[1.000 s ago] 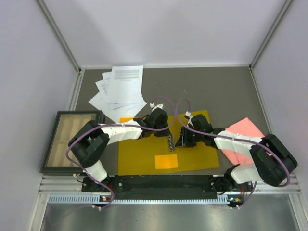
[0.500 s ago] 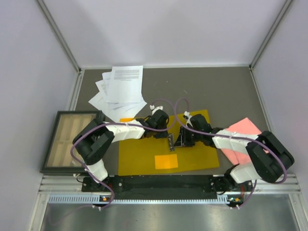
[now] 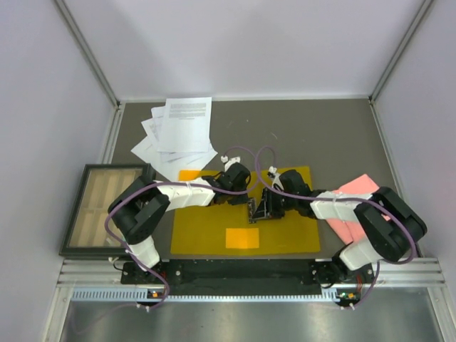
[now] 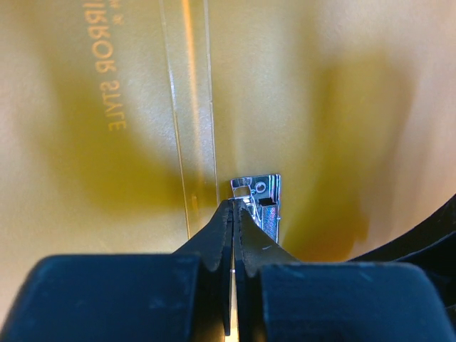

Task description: Put the files into the folder

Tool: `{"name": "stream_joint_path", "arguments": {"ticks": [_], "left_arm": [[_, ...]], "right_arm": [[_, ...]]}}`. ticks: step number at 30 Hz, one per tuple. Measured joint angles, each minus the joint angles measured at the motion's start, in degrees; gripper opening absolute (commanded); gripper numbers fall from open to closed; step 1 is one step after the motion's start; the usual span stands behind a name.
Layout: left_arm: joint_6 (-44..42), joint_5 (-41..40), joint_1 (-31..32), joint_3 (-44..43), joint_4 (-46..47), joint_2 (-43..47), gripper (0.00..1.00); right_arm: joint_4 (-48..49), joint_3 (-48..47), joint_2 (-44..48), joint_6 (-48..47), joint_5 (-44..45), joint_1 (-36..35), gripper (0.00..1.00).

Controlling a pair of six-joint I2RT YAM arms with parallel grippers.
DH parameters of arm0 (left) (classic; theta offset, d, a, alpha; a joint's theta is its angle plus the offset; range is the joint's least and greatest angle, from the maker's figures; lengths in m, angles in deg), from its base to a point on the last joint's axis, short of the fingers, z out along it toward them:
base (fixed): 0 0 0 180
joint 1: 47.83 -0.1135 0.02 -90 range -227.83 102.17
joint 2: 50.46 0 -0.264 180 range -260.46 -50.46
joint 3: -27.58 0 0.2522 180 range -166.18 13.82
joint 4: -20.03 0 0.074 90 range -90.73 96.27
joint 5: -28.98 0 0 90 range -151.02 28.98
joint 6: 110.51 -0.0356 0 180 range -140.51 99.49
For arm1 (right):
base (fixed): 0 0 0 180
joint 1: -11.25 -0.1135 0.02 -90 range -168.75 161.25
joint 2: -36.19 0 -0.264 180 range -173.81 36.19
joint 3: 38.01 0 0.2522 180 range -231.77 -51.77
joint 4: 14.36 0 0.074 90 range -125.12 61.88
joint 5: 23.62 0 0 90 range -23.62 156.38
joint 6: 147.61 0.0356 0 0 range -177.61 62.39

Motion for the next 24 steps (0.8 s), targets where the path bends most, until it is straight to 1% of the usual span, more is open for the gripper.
{"name": "stream_joint_path", "arguments": {"ticks": [1, 4, 6, 11, 13, 15, 19, 24], "left_arm": [[0.31, -0.31, 0.02, 0.07, 0.09, 0.02, 0.0], [1.2, -1.14, 0.04, 0.46, 0.35, 0.2, 0.0], [1.55, -1.57, 0.11, 0.63, 0.39, 0.35, 0.0], [2.93, -2.58, 0.35, 0.83, 0.37, 0.48, 0.0], [3.37, -2.75, 0.42, 0.9, 0.39, 0.48, 0.0], [4.04, -2.86, 0.42, 1.16, 0.59, 0.68, 0.0], [5.57, -4.48, 0.42, 3.1, 0.83, 2.36, 0.0], [9.42, -7.8, 0.39, 7.21, -0.15, 6.36, 0.0]], "right_arm": [[0.48, 0.02, -0.39, 0.04, -0.39, 0.0, 0.29], [1.68, 0.02, -1.53, 0.39, -1.49, 0.0, 0.24], [2.54, 0.02, -2.36, 0.48, -2.43, -0.02, 0.23], [4.09, 0.42, -3.04, 0.9, -4.02, -0.02, 0.23], [4.5, 0.5, -3.13, 1.05, -4.9, -0.02, 0.25], [4.96, 0.52, -3.13, 1.11, -5.46, -0.02, 0.31], [4.87, 0.52, -3.13, 0.87, -5.66, -0.02, 0.31], [5.18, 0.46, -3.5, 1.22, -5.97, -1.25, 0.29]]}}
